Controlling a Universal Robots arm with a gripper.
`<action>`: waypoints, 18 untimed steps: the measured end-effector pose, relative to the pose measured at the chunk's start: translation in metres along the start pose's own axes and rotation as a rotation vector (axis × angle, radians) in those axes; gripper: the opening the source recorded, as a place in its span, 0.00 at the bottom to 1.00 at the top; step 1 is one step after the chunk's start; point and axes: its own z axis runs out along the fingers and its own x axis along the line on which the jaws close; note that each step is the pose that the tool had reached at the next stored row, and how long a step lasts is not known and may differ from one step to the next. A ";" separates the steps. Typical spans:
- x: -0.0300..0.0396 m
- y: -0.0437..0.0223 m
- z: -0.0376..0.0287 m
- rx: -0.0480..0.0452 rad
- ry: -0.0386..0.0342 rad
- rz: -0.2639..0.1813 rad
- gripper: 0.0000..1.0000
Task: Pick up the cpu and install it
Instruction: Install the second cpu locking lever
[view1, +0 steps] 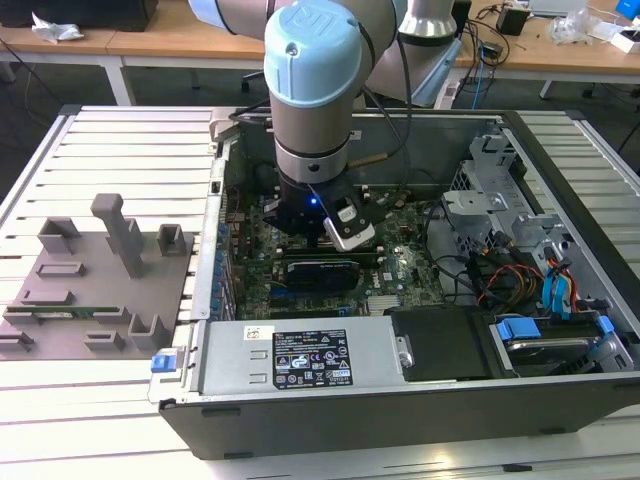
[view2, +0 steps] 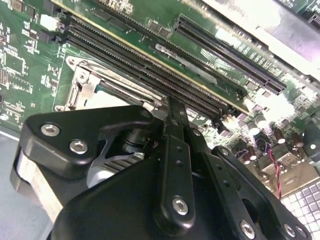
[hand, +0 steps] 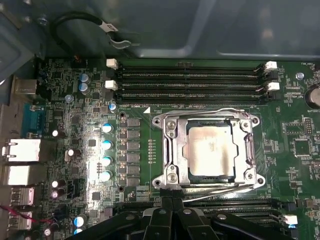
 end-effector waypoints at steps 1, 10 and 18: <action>0.0000 -0.0002 0.0000 -0.0001 0.0002 0.000 0.11; 0.0003 -0.0011 0.0043 -0.0342 0.0004 0.002 0.11; 0.0013 -0.0011 0.0047 -0.0563 -0.0045 0.002 0.11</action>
